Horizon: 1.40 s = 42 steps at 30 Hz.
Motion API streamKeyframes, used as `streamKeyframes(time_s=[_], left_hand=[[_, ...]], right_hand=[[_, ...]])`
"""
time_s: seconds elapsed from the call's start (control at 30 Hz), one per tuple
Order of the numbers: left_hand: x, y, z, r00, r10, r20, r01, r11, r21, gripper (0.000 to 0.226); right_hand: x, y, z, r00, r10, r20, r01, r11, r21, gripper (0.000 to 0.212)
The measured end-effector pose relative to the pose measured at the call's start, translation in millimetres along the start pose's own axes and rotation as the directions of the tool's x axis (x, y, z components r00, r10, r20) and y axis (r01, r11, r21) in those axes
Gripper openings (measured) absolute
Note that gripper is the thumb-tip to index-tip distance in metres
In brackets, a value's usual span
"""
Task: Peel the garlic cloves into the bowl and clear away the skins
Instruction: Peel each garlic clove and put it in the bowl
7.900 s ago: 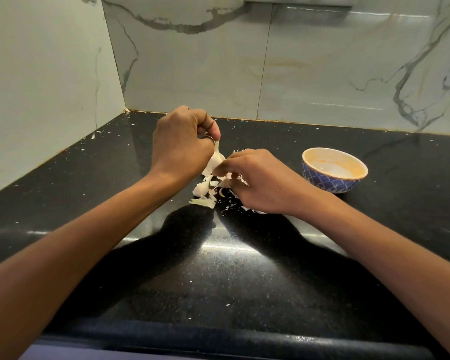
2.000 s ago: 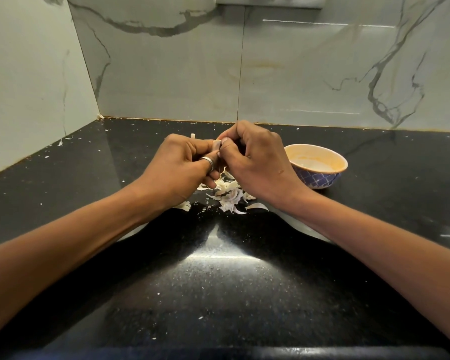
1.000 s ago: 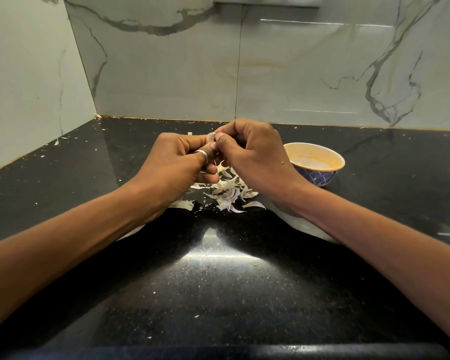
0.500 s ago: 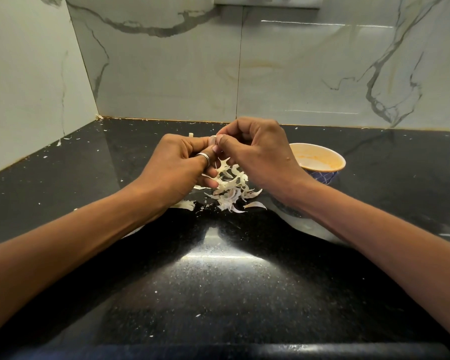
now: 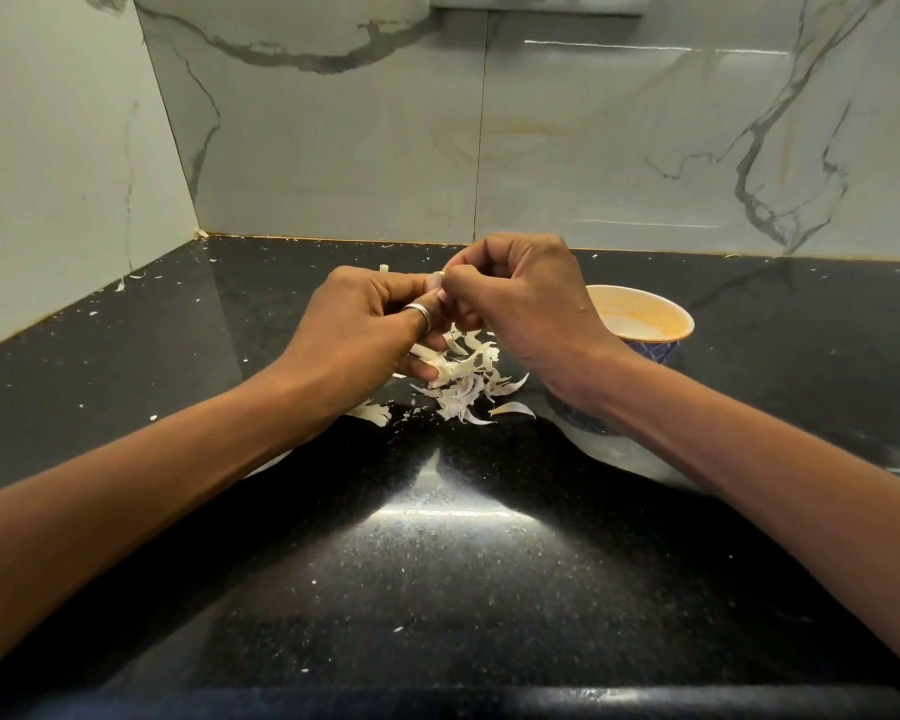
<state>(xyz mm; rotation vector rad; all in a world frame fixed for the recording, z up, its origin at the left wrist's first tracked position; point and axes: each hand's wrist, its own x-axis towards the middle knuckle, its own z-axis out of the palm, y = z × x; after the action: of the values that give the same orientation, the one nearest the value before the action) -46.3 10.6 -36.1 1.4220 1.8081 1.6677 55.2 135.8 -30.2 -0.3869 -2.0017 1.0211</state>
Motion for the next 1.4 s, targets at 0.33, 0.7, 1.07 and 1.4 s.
streamKeyframes(time_s=[0.33, 0.7, 1.07, 1.4], left_hand=[[3, -1, -2, 0.983, 0.068, -0.171, -0.057, 0.996, 0.066, 0.014], [7, -2, -3, 0.993, 0.047, -0.112, -0.048, 0.999, -0.012, 0.013], [5, 2, -4, 0.991, 0.038, -0.124, -0.04, 0.999, -0.014, 0.013], [5, 0, -5, 0.995, 0.015, -0.1, -0.018, 0.999, -0.03, 0.017]], right_hand=[[1, -5, -2, 0.995, 0.075, 0.067, -0.084, 0.984, 0.157, 0.008], [3, -5, -6, 0.978, 0.189, 0.092, -0.208, 0.936, 0.284, 0.009], [5, -9, -12, 0.979, 0.188, 0.077, -0.2, 0.954, 0.224, 0.02], [3, -8, -11, 0.993, 0.118, 0.028, -0.12, 0.989, 0.088, 0.005]])
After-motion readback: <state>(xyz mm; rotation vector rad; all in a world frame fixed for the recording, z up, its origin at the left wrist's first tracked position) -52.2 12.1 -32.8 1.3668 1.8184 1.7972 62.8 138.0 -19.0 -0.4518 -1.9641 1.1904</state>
